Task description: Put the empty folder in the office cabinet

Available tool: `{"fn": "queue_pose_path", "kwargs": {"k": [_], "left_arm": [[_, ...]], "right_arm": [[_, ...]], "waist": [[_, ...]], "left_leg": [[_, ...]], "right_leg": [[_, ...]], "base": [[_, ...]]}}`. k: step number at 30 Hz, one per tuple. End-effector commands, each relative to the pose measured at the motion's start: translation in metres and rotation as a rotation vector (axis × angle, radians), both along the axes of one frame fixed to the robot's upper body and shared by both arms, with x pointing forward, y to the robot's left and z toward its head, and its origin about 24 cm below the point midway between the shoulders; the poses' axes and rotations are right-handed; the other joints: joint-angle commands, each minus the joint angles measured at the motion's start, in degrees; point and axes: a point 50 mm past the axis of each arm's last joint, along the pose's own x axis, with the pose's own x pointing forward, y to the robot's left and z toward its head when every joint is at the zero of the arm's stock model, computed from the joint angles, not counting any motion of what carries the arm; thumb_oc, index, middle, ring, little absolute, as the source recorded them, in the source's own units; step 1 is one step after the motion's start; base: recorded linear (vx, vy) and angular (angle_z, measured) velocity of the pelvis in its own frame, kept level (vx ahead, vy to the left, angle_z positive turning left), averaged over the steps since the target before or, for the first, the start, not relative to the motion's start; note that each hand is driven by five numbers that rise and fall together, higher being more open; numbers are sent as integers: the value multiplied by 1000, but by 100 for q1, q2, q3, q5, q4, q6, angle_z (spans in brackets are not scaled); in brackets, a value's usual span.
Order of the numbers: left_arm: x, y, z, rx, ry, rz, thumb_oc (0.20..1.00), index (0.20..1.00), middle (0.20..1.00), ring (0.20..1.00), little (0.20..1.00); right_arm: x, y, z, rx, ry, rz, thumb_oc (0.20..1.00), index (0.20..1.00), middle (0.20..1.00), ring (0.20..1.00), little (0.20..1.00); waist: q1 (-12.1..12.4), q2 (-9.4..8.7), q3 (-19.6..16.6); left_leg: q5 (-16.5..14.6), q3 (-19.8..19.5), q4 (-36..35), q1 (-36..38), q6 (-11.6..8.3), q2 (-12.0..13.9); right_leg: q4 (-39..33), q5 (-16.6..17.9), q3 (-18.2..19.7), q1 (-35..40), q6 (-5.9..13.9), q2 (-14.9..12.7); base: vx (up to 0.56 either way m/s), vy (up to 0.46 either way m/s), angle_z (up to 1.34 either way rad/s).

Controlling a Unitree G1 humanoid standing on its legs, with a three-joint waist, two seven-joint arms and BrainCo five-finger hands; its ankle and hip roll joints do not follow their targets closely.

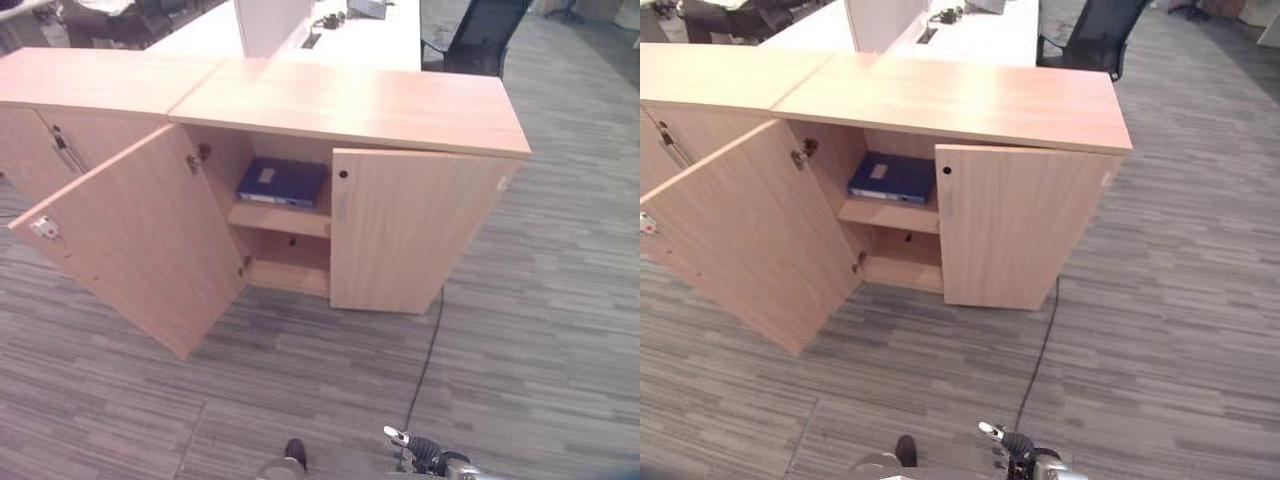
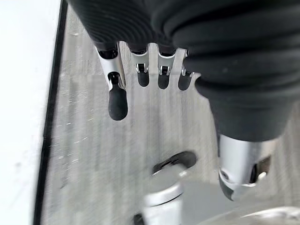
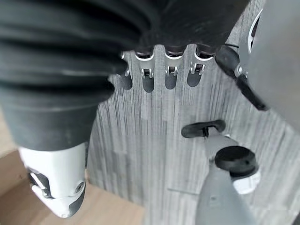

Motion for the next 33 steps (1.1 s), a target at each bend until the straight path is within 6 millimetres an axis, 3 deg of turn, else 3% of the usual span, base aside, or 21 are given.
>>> {"fn": "queue_pose_path", "kwargs": {"k": [1,3,4,5,7,8,9,10,11,13,14,17,20,23,25,26,27,28,29,30,33], "left_arm": [[-18,4,0,10,56,81,1000,1000,1000,1000,1000],[-27,3,-1,7,81,121,1000,1000,1000,1000,1000],[-27,3,-1,7,80,121,1000,1000,1000,1000,1000],[-31,1,-2,4,89,148,1000,1000,1000,1000,1000],[-33,0,-2,2,90,164,1000,1000,1000,1000,1000],[-35,1,-2,5,70,229,1000,1000,1000,1000,1000],[-35,0,-2,4,69,229,1000,1000,1000,1000,1000],[-25,-2,-3,-7,-9,383,1000,1000,1000,1000,1000],[-25,-2,-3,-7,-9,383,1000,1000,1000,1000,1000],[-20,1,-1,0,-59,487,1000,1000,1000,1000,1000],[-18,9,1,20,-80,558,1000,1000,1000,1000,1000],[-20,18,5,56,-116,661,1000,1000,1000,1000,1000],[-27,46,16,138,-184,820,1000,1000,1000,1000,1000],[-27,67,26,207,-220,827,1000,1000,1000,1000,1000],[-12,85,37,257,-283,809,1000,1000,1000,1000,1000],[-68,190,124,499,-369,917,1000,1000,1000,1000,1000],[-17,190,123,511,-484,777,1000,1000,1000,1000,1000],[7,186,127,502,-588,692,1000,1000,1000,1000,1000],[20,185,139,530,-701,637,1000,1000,1000,1000,1000],[38,171,156,539,-887,580,1000,1000,1000,1000,1000],[47,157,161,556,-986,583,1000,1000,1000,1000,1000]], "right_arm": [[1,-1,-2,-48,-5,-8,1000,1000,1000,1000,1000],[-2,-2,-4,-48,17,-70,1000,1000,1000,1000,1000],[-2,-2,-4,-48,17,-70,1000,1000,1000,1000,1000],[-8,-5,-6,-45,36,-128,1000,1000,1000,1000,1000],[-10,-6,-6,-31,34,-180,1000,1000,1000,1000,1000],[-6,-12,-4,-22,5,-281,1000,1000,1000,1000,1000],[-6,-12,-4,-22,5,-282,1000,1000,1000,1000,1000],[4,-11,-2,3,-24,-381,1000,1000,1000,1000,1000],[4,-11,-2,3,-24,-381,1000,1000,1000,1000,1000],[4,-12,-3,8,-13,-433,1000,1000,1000,1000,1000],[1,-15,-4,-1,15,-495,1000,1000,1000,1000,1000],[-2,-13,-6,-7,35,-504,1000,1000,1000,1000,1000],[-7,-16,-7,-12,45,-530,1000,1000,1000,1000,1000],[-4,-17,-6,-8,23,-545,1000,1000,1000,1000,1000],[2,-16,-3,-6,-4,-546,1000,1000,1000,1000,1000],[9,-40,3,-10,-68,-584,1000,1000,1000,1000,1000],[7,-30,4,11,-81,-569,1000,1000,1000,1000,1000],[-1,-33,3,-9,-74,-541,1000,1000,1000,1000,1000],[-7,-33,1,-18,-59,-553,1000,1000,1000,1000,1000],[-8,-36,1,-39,-58,-561,1000,1000,1000,1000,1000],[-10,-42,1,-69,-48,-553,1000,1000,1000,1000,1000]], "waist": [[130,18,-151],[127,72,-122],[113,63,-113],[-5,92,1],[-66,111,60],[-194,200,138],[-179,203,129],[-292,286,207],[-289,294,211],[-385,166,283],[-367,7,256],[-299,-65,125],[-175,-116,-3],[-110,-145,-23],[-50,-158,-15],[142,-59,7],[113,-49,30],[90,-36,55],[115,-41,79],[155,-57,116],[133,-78,196]], "left_leg": [[-282,-463,-24,-236,-188,-134],[-441,-690,-24,-107,-1,-376],[-449,-702,-24,-98,21,-409],[-572,-1032,-24,104,272,-721],[-603,-1253,-24,172,353,-808],[-561,-1556,-24,198,344,-762],[-562,-1541,-24,184,336,-752],[-343,-2024,-24,98,152,-546],[-347,-2022,-24,104,148,-535],[-319,-2397,-24,100,81,-608],[-401,-2608,-24,109,32,-706],[-406,-2691,-24,37,-32,-673],[-406,-2737,-24,54,-183,-553],[-391,-2813,-24,40,-257,-487],[-385,-2878,-24,60,-328,-414],[-354,-2961,-24,55,-361,-383],[-332,-2990,-24,27,-417,-358],[-328,-2996,-24,13,-433,-328],[-327,-2991,-24,14,-454,-296],[-325,-3020,-12,-7,-490,-253],[-353,-3022,120,-85,-532,-207]], "right_leg": [[-16,-43,89,102,172,-341],[844,140,33,42,335,-840],[916,125,31,34,369,-896],[1976,797,196,-126,588,-1509],[2373,936,323,-224,593,-1696],[2560,776,858,-574,436,-1596],[2572,761,874,-602,421,-1590],[1202,261,1947,-980,174,-606],[1177,272,1944,-964,170,-591],[295,312,2677,-1049,229,29],[-236,429,2741,-828,263,180],[-531,501,2526,-656,215,237],[-881,515,2381,-465,178,381],[-975,498,2236,-376,143,441],[-976,415,2126,-330,96,499],[-976,366,2029,-294,83,521],[-976,376,1908,-304,94,536],[-976,347,1896,-315,80,557],[-976,314,1878,-316,63,586],[-976,256,1859,-319,34,618],[-976,200,1835,-285,-16,640]], "base": [[192,323,24],[154,244,54],[219,347,88],[149,249,93],[95,171,95],[9,42,112],[-35,-236,156],[-14,-229,134],[22,-312,128],[131,-240,112],[144,-212,158],[139,-203,122],[149,-200,37],[80,-171,35],[56,-203,31],[11,-221,17],[-21,-179,20],[-17,-169,42],[-11,-159,70],[-5,-151,58],[-21,-96,-11]]}}
